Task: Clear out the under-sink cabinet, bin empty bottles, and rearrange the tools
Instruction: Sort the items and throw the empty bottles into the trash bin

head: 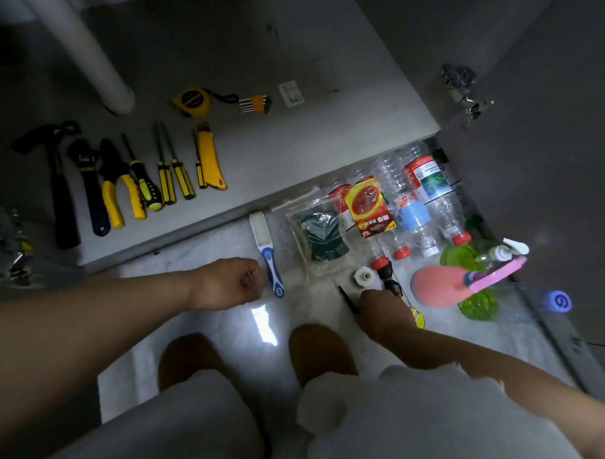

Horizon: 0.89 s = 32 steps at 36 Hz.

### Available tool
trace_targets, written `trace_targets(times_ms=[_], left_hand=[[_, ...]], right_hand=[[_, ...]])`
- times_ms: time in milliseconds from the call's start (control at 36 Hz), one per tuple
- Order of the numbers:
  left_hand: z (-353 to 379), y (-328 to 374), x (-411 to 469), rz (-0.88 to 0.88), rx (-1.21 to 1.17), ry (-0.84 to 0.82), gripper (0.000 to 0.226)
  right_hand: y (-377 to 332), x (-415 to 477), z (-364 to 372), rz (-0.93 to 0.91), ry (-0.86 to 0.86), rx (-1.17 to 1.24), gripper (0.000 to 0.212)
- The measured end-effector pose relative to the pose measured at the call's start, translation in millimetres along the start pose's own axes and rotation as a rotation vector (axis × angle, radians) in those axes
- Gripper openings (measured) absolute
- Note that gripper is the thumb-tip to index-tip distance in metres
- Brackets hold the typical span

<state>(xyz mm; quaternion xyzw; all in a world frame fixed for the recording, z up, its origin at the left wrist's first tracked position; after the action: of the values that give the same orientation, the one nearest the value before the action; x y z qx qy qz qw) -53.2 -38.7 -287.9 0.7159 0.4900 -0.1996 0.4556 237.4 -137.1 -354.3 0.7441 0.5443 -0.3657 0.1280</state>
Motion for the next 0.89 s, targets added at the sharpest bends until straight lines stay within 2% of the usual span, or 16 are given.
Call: trace_targets(times_ms=[167,278,389,472,583,639,667,750,889], left_hand=[[-2,5,1,0.013,0.043,0.002,0.011],[-12,12,3,0.054,0.118,0.082,0.014],[-36,19,3,0.115,0.171,0.26,0.012],[-64,19,3,0.128,0.108,0.423,0.012],[-94,5,8,0.104,-0.003,0.661,0.015],[-102,3,11,0.078,-0.01,0.728,0.018],[-107,-2,14,0.056,-0.015,0.756,0.02],[-119,-20,26,-0.009,0.009,0.811,0.03],[-151,-42,49,-0.091,0.137,0.843,0.06]], right_hand=[[-1,-3,-11,0.026,0.086,0.009,0.016],[-12,-12,-37,-0.113,0.198,0.068,0.022],[-44,-9,-76,-0.338,0.259,0.167,0.021],[-79,5,-109,-0.495,0.289,0.245,0.016],[-134,39,-144,-0.598,0.274,0.221,0.013],[-152,53,-157,-0.605,0.257,0.194,0.006],[-163,63,-162,-0.598,0.246,0.17,0.009],[-196,94,-176,-0.556,0.209,0.065,0.038],[-244,138,-200,-0.541,0.247,-0.018,0.07]])
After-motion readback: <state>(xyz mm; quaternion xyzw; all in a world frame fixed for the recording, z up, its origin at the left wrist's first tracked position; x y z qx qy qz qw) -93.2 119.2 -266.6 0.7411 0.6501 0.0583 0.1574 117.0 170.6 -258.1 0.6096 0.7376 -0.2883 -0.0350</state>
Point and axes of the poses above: each hand's wrist, its own x-axis towards the middle knuckle, its own z-axis out of the palm, y = z × x, the point moved 2 cm from there along x, towards the middle knuckle, and after that the axes turned 8 degrees about x, right-handed, at the moved point
